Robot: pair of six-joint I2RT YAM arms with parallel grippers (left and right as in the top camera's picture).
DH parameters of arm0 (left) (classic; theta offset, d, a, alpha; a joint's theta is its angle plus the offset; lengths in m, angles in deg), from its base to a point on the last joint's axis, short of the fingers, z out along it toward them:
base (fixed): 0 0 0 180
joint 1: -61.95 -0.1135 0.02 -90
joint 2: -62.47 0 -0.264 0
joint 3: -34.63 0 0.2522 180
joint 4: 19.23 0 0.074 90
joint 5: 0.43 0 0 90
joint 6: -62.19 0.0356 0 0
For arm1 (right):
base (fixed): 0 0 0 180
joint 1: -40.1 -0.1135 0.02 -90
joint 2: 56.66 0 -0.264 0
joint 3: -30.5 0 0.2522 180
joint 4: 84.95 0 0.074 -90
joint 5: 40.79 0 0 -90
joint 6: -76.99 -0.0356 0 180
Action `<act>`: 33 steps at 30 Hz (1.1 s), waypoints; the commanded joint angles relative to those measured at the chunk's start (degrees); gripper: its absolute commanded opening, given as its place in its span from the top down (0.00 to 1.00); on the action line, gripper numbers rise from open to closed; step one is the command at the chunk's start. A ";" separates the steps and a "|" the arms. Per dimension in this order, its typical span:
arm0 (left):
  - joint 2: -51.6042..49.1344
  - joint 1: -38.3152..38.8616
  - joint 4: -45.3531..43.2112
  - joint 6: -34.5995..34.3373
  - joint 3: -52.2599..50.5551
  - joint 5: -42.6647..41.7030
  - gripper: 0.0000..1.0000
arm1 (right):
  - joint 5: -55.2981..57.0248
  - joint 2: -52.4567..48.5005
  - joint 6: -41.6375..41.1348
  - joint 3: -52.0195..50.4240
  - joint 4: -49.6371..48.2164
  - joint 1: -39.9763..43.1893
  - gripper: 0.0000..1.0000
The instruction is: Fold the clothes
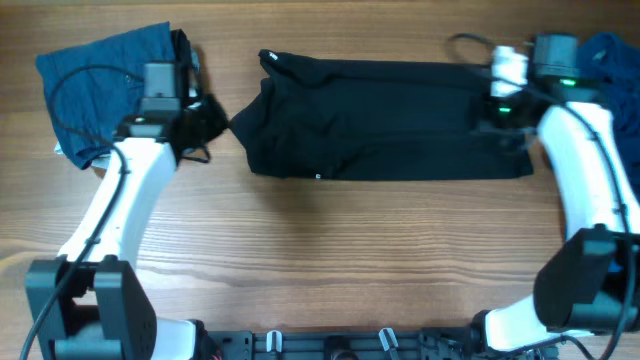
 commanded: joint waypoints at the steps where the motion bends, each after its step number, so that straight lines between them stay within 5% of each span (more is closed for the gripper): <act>1: 1.81 -5.35 0.26 -2.19 0.46 -3.06 0.83 | -2.29 0.39 7.19 0.83 -1.79 -11.19 0.47; 4: 1.81 -7.82 0.35 -1.99 0.46 -3.19 0.69 | -1.51 0.33 7.85 0.66 -3.67 -21.35 0.47; 7: 1.79 -7.85 -2.60 2.84 0.46 -8.02 0.72 | 3.41 -1.05 8.68 -0.37 -7.78 -28.28 0.44; 9: 1.79 -7.72 -5.01 6.08 0.46 -12.61 0.63 | 4.72 -3.26 9.94 -0.68 -10.69 -31.26 0.43; 10: 1.79 -7.72 -6.84 7.08 0.46 -13.31 0.47 | 4.70 -5.29 9.92 -0.68 -12.83 -33.22 0.43; 11: 1.79 -7.78 -8.76 7.06 0.46 -12.61 0.04 | 4.70 -9.16 9.88 -0.68 -15.06 -36.76 0.44; 12: 1.79 -7.78 -8.87 7.06 0.46 -12.17 0.00 | 4.72 -10.05 9.88 -0.68 -15.19 -37.73 0.44; 30: 1.70 -7.72 -8.20 7.04 0.46 -11.98 0.00 | 19.08 -19.69 13.44 -0.68 -19.56 -45.40 0.41; 31: 1.70 -7.72 -8.20 7.04 0.46 -11.98 0.00 | 19.12 -19.69 12.92 -0.68 -20.11 -45.40 0.43; 33: 1.70 -7.72 -8.20 7.06 0.46 -11.98 0.00 | 21.18 -19.69 11.61 -0.68 -21.42 -45.40 0.62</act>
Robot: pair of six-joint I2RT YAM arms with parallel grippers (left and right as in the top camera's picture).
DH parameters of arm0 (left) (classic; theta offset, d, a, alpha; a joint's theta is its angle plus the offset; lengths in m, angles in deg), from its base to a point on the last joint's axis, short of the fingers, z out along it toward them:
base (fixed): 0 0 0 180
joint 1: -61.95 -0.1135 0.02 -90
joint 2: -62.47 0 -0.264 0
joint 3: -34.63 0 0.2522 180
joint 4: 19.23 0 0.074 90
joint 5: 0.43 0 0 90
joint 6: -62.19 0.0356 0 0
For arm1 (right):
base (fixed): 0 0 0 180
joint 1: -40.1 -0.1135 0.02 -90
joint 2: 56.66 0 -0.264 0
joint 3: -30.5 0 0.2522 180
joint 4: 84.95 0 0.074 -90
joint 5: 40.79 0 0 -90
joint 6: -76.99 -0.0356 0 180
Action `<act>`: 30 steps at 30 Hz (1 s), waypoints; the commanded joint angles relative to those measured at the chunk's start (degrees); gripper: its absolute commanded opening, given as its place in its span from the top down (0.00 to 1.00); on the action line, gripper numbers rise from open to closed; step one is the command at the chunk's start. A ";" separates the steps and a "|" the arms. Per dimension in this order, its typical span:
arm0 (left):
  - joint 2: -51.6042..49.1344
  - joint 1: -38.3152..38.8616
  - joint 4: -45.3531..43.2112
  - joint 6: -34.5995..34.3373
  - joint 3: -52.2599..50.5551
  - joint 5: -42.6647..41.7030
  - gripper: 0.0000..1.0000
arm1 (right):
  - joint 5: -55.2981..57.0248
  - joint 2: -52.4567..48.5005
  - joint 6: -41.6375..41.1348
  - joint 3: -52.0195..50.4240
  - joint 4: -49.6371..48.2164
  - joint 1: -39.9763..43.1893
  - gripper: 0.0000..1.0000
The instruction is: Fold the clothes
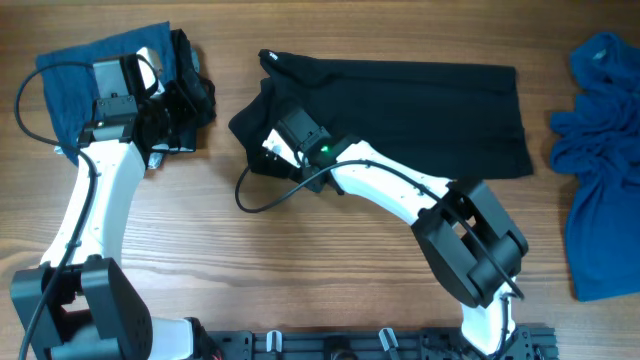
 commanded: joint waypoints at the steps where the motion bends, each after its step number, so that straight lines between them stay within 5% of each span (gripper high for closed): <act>1: 1.38 0.11 0.02 1.33 0.48 -1.07 0.00 | 5.29 -0.46 -1.73 -0.07 -1.95 -0.02 0.75; 2: 1.38 0.11 0.02 1.33 0.48 -1.07 0.00 | 7.30 -0.46 -1.68 -0.07 -2.16 -0.04 0.90; 4: 1.38 0.11 0.02 1.33 0.48 -1.07 0.00 | 10.27 -0.46 -1.66 -0.07 -2.34 -0.02 0.96; 18: 1.38 0.11 0.02 1.33 0.48 -1.07 0.00 | 21.73 -0.09 3.98 -0.04 -19.54 5.40 0.94; 19: 1.38 0.11 0.02 1.36 0.48 -1.07 0.00 | 21.05 -0.09 4.66 -0.04 -21.53 7.17 0.81; 21: 1.38 0.11 0.02 1.36 0.48 -1.07 0.00 | 17.49 -0.09 4.76 -0.04 -23.06 8.96 0.78; 26: 1.38 0.11 0.02 1.33 0.48 -1.07 0.00 | -1.99 -0.13 4.28 -0.07 -26.25 13.68 0.37; 30: 1.38 0.11 0.02 1.33 0.48 -1.07 0.00 | -3.15 -0.28 -1.20 -0.02 -32.54 16.70 0.26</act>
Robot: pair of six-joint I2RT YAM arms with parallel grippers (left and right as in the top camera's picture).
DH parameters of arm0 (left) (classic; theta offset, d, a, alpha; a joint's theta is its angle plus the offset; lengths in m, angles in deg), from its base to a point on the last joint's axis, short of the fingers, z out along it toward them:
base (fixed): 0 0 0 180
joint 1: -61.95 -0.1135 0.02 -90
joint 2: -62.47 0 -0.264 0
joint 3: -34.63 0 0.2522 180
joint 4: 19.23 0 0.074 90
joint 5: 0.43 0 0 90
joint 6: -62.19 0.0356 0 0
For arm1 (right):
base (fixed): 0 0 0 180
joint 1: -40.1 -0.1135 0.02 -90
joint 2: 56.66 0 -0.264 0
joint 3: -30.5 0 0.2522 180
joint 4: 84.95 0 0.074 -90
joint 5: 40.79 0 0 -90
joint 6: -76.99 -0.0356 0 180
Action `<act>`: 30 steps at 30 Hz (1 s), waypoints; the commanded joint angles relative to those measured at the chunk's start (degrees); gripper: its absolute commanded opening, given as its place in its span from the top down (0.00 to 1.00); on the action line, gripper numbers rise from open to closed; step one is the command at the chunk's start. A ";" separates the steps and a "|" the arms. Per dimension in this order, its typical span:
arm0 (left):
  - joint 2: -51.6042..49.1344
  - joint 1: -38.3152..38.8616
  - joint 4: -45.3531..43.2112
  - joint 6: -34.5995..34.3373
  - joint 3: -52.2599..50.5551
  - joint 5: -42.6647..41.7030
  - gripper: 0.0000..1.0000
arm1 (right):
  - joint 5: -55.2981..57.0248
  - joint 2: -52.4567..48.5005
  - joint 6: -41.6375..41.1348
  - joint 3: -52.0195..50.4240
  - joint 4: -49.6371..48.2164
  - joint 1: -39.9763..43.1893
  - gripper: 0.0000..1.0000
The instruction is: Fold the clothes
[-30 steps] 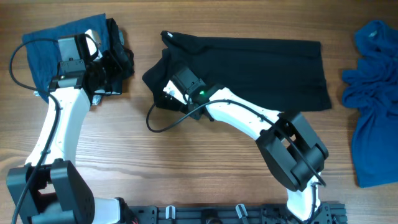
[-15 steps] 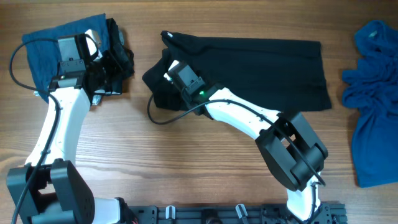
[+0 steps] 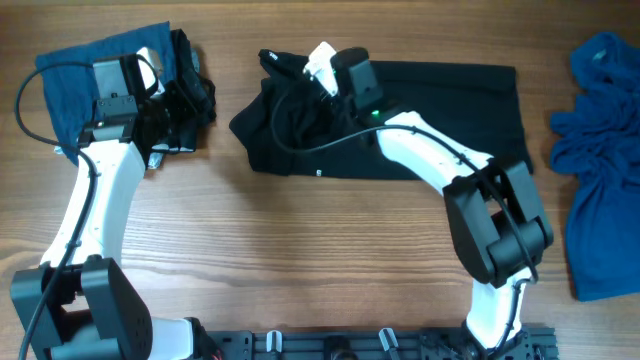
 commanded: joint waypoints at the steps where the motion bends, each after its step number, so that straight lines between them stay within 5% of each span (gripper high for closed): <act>1: 1.38 0.11 0.00 1.33 0.48 -0.87 0.00 | -5.18 0.68 -5.86 0.61 -2.67 2.19 0.26; 9: 1.38 0.11 0.02 1.36 0.48 -0.87 0.00 | -4.07 13.53 -7.08 1.75 14.47 -0.79 0.28; 12: 1.38 0.11 0.00 1.33 0.48 -0.87 0.00 | -9.92 14.16 -7.10 1.70 24.02 -3.08 0.46; 15: 1.38 0.11 0.00 1.33 0.48 -0.87 0.00 | -11.41 12.68 -7.17 1.36 27.78 -6.01 0.48; 24: 1.38 0.11 0.00 1.33 0.48 -0.87 0.00 | -7.08 0.96 -9.55 1.29 22.82 -8.17 0.48; 30: 1.38 0.11 0.00 1.33 0.48 -0.87 0.00 | -7.76 -1.25 -9.73 1.31 19.19 -8.28 0.38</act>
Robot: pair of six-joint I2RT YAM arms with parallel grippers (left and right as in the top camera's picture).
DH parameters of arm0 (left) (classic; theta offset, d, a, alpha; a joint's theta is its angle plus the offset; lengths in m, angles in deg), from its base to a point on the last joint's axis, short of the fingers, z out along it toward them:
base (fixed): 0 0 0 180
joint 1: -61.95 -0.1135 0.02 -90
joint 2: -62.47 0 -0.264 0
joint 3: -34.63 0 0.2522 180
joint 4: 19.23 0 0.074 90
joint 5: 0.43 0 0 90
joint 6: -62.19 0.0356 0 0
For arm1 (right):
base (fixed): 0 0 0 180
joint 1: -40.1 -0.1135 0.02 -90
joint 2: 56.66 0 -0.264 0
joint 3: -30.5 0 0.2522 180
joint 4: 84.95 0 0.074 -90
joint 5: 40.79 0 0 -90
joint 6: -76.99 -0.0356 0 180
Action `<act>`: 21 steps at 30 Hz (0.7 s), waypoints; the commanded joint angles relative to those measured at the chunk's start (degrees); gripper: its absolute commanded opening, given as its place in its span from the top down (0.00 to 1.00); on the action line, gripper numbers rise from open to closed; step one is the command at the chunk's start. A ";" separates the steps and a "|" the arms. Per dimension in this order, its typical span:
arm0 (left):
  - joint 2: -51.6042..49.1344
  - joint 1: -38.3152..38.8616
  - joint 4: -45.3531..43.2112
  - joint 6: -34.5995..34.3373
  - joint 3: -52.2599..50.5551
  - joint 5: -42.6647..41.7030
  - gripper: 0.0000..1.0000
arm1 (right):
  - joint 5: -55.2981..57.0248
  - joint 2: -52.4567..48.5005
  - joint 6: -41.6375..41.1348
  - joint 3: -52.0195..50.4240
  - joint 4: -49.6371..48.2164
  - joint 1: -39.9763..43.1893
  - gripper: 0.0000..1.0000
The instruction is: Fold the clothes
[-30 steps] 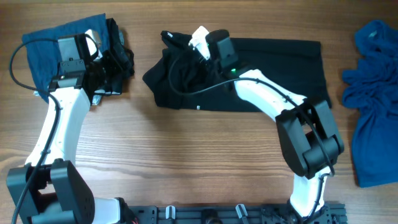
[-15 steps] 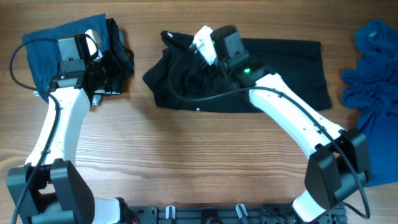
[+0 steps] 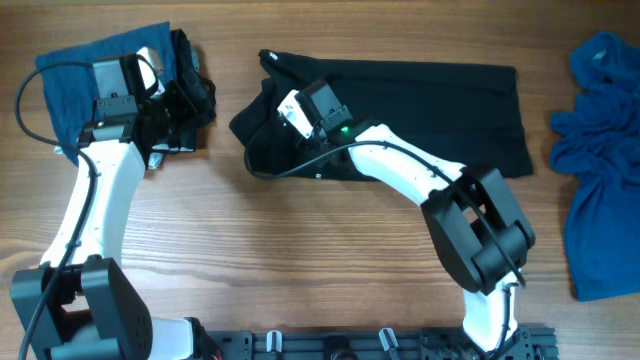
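A black garment point(image 3: 440, 110) lies spread across the middle of the table, its left end bunched into folds. My right gripper point(image 3: 287, 108) reaches over that bunched left end. Its fingers are lost against the black cloth, so I cannot tell their state. At the far left lies a folded blue garment point(image 3: 85, 75) with a dark folded piece point(image 3: 195, 75) beside it. My left gripper point(image 3: 188, 108) rests at that dark piece, and its jaws cannot be made out either.
A loose pile of blue clothes point(image 3: 600, 170) lies at the right edge of the table. Bare wood point(image 3: 300, 260) runs along the front, with the arm bases point(image 3: 330, 345) at the near edge. A black cable loops from the right wrist over the garment.
My right gripper was at the upper edge of the black garment and is now lower and further left, over the bunched left end. The left arm has not moved.
My right gripper was at the garment's right end, the left gripper near its left tip. Then the right gripper was over the lower left part and the left arm back at the folded stack. It then stood at the upper edge, now at the left end.
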 commanded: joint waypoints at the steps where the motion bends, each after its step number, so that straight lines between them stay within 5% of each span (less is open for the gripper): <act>1: 1.38 0.11 0.00 1.33 0.48 -0.68 0.00 | 0.55 -0.20 -1.07 0.02 -1.18 -0.02 0.39; 3: 1.38 0.11 0.00 1.33 0.48 -0.68 0.00 | 0.63 -0.20 -1.07 0.02 -1.51 -0.02 0.56; 5: 1.38 0.11 0.00 1.33 0.48 -0.68 0.00 | 2.49 -0.20 -1.05 0.02 -3.21 0.04 0.89; 7: 1.38 0.11 0.00 1.36 0.48 -0.68 0.00 | 5.97 -0.20 -1.01 0.02 -5.35 0.11 0.96; 15: 1.38 0.11 0.00 1.33 0.48 -0.68 0.00 | 10.62 -0.20 6.45 0.02 -16.59 1.31 0.96; 19: 1.38 0.11 0.00 1.33 0.48 -0.68 0.00 | 8.74 -0.76 9.44 0.02 -18.14 2.38 0.83; 21: 1.38 0.11 0.00 1.36 0.48 -0.68 0.00 | 8.04 -1.44 9.60 0.00 -18.82 2.93 0.66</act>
